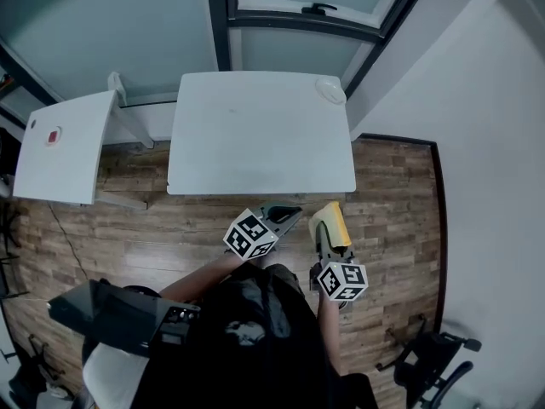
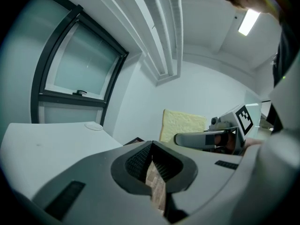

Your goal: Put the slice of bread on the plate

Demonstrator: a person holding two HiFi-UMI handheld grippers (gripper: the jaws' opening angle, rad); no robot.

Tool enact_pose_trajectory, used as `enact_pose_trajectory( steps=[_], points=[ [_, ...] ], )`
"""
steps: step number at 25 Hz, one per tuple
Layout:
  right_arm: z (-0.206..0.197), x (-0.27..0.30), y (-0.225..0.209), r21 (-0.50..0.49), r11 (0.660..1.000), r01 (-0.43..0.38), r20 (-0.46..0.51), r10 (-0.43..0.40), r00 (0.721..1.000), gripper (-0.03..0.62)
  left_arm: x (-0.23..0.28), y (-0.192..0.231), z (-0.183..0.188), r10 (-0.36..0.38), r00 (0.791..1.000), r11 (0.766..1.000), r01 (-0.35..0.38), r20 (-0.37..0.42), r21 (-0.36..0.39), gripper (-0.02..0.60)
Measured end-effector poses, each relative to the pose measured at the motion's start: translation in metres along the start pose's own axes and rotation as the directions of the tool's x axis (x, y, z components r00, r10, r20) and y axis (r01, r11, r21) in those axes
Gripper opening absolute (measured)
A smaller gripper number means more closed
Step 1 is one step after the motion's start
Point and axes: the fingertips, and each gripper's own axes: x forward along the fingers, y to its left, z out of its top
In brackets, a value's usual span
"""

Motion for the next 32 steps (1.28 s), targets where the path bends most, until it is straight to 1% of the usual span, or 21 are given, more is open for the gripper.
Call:
enact_pose_trajectory(
  steps=[4, 10, 15, 18, 21, 24, 26, 29, 32],
  points=[
    [0.005, 0.026, -0.008, 0.010, 1.000, 0.000, -0.018, 0.000, 1.000, 0.097, 0.012, 0.026, 0.003, -0.008, 1.000, 1.000, 0.008, -0.020, -0.030, 0.005],
    [0.016, 0.073, -0.027, 0.022, 0.999, -0.035, -0.055, 0.036, 0.998, 0.098, 0.033, 0.068, 0.011, 0.036, 0.999, 0.997, -0.038, -0.020, -0.071, 0.005],
    [0.041, 0.121, -0.057, 0.008, 0.997, -0.077, -0.066, 0.077, 0.995, 0.097, 0.065, 0.111, 0.027, 0.088, 0.996, 0.993, -0.090, -0.035, -0.081, 0.005],
    [0.063, 0.147, -0.079, -0.013, 0.995, -0.103, -0.073, 0.102, 0.992, 0.097, 0.089, 0.135, 0.047, 0.109, 0.994, 0.990, -0.112, -0.031, -0.082, 0.005],
    [0.083, 0.174, -0.107, -0.029, 0.991, -0.132, -0.080, 0.130, 0.988, 0.097, 0.119, 0.159, 0.064, 0.147, 0.989, 0.986, -0.149, -0.035, -0.072, 0.005],
    [0.104, 0.193, -0.129, -0.033, 0.982, -0.187, -0.076, 0.184, 0.980, 0.097, 0.144, 0.179, 0.082, 0.188, 0.982, 0.979, -0.189, -0.031, -0.070, 0.005],
    [0.114, 0.207, -0.143, -0.045, 0.975, -0.218, -0.094, 0.213, 0.973, 0.098, 0.160, 0.193, 0.093, 0.213, 0.977, 0.974, -0.214, -0.025, -0.078, 0.005],
    [0.118, 0.235, -0.169, -0.079, 0.966, -0.247, -0.141, 0.234, 0.962, 0.098, 0.184, 0.211, 0.096, 0.242, 0.970, 0.966, -0.244, -0.035, -0.081, 0.005],
    [0.117, 0.276, -0.195, -0.130, 0.947, -0.293, -0.167, 0.271, 0.948, 0.097, 0.203, 0.234, 0.095, 0.267, 0.962, 0.959, -0.271, -0.058, -0.083, 0.005]
  ],
)
